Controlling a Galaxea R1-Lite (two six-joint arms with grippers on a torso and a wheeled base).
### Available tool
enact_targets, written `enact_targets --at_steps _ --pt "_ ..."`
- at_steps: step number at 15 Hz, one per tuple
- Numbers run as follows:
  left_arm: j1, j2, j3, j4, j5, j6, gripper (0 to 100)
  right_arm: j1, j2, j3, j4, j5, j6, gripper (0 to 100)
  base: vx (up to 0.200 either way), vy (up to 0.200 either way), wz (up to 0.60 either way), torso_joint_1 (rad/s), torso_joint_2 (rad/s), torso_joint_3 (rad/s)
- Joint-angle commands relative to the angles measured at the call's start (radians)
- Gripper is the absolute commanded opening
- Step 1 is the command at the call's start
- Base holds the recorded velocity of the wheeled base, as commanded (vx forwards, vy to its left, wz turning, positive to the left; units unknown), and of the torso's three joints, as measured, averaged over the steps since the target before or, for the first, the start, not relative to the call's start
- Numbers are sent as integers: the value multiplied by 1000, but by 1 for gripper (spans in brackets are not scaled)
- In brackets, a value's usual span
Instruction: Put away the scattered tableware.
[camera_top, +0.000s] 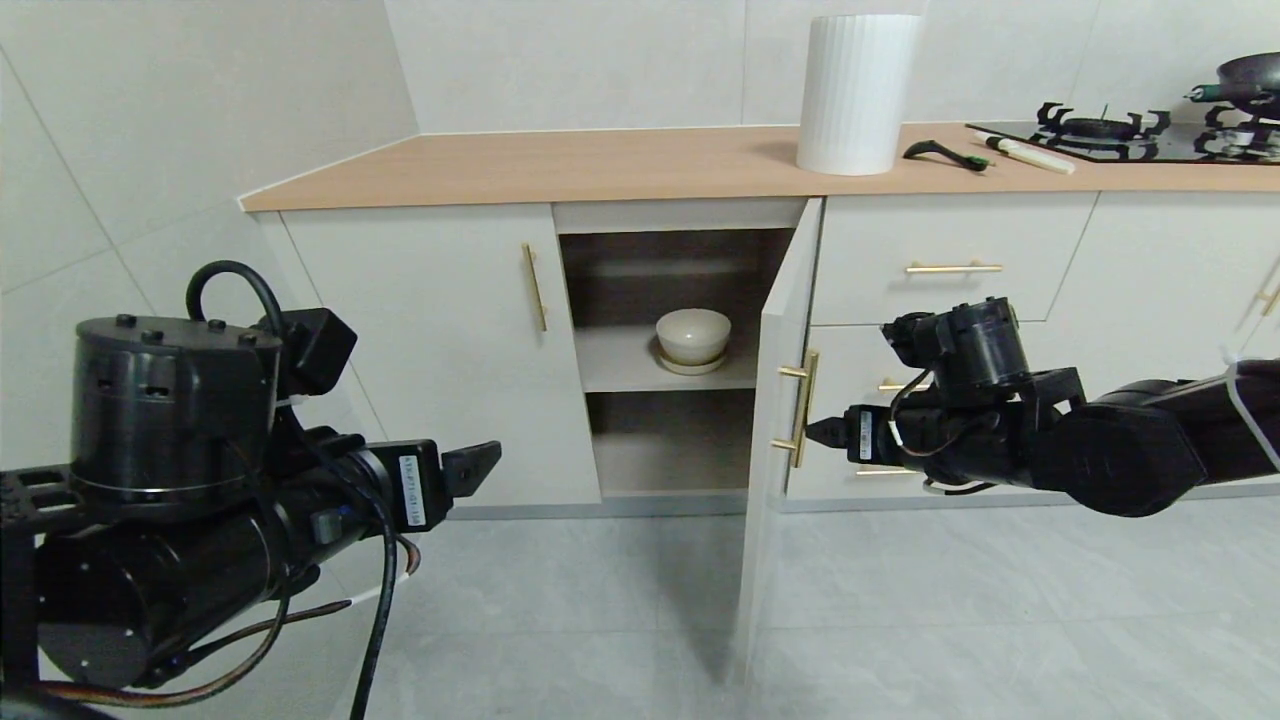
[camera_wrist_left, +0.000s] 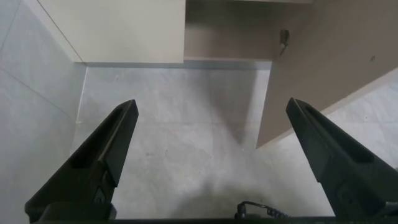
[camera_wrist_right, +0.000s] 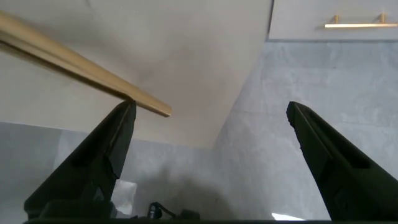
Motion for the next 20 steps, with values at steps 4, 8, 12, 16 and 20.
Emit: enact_targets --at_steps 4,8,12,16,20 --pt "2 -37 26 3 1 47 100 18 42 10 -35 -3 3 100 100 0 0 0 0 1" --pt "10 -31 25 1 1 45 100 45 88 24 -132 -24 28 100 200 0 0 1 -1 4" --pt "13 -16 23 -2 -1 45 100 56 17 99 -152 16 29 100 150 0 0 -8 -1 7" --pt "13 -12 22 -3 1 44 100 59 -35 133 -153 127 31 100 0 0 0 0 0 0" --pt "13 -11 22 -3 1 44 100 125 -78 173 -153 120 22 100 0 0 0 0 0 0"
